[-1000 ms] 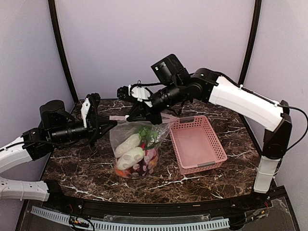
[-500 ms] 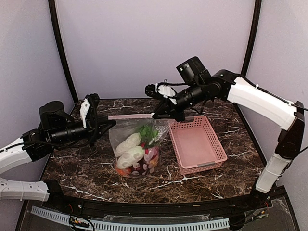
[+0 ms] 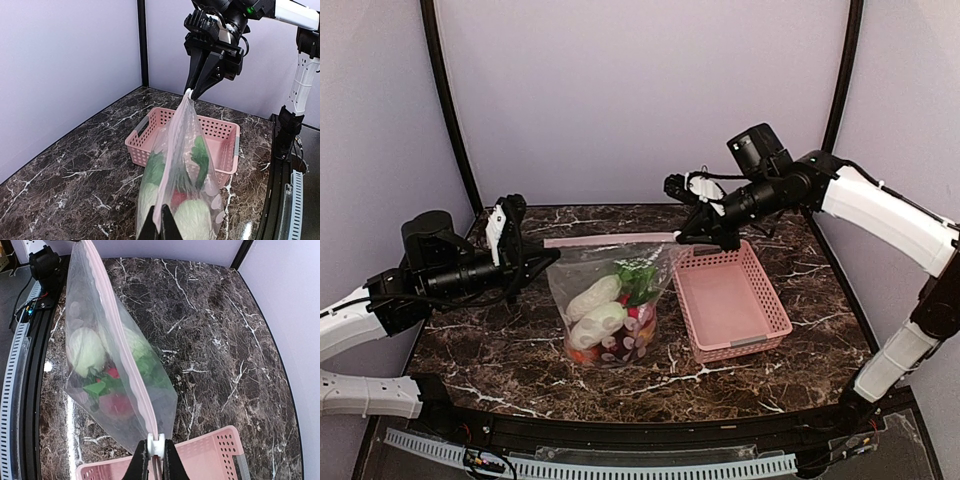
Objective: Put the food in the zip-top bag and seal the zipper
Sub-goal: Zip the zipper on the zipper food storage bag, then place the zipper food storage bag at the center of the board.
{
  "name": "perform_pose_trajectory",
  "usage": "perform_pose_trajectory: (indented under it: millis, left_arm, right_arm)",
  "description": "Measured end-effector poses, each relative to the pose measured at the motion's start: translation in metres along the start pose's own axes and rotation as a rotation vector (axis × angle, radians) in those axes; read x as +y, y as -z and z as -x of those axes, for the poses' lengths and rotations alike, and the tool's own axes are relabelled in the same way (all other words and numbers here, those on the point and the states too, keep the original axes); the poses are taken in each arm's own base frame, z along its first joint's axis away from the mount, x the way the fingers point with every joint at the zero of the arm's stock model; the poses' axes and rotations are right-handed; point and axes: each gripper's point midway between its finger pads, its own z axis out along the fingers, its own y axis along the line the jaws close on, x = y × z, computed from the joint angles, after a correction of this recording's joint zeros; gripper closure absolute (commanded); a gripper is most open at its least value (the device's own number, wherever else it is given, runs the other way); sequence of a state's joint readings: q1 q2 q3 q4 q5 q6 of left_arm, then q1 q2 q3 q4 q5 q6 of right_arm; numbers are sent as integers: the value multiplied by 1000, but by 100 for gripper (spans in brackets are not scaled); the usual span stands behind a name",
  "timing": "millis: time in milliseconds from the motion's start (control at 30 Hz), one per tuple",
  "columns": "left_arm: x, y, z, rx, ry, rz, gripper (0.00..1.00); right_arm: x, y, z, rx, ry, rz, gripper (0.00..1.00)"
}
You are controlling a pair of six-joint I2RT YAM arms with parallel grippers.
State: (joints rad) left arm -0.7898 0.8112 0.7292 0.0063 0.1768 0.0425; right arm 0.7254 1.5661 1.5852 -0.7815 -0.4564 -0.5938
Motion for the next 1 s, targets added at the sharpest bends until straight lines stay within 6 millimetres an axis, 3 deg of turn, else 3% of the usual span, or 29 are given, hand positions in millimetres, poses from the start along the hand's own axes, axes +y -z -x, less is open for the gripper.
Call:
perform_pose_trajectory:
  millis: [333,767,900,1000]
  left_arm:
    - [2,1,-4,5,2,9,99]
    - [5,-2,-7,-5,2,20,99]
    - [23,-14,-8,-5,3,81,99]
    - [55,-34,-10,22,-4,164,99]
  right_arm:
    - [-6,8,-26,44,-27,-26,100]
    - [-4,10,-29,44,-28,-26,100]
    - [-13,9,-28,61,-32,-37,100]
    - [-44,4,-17,66,-32,-84,100]
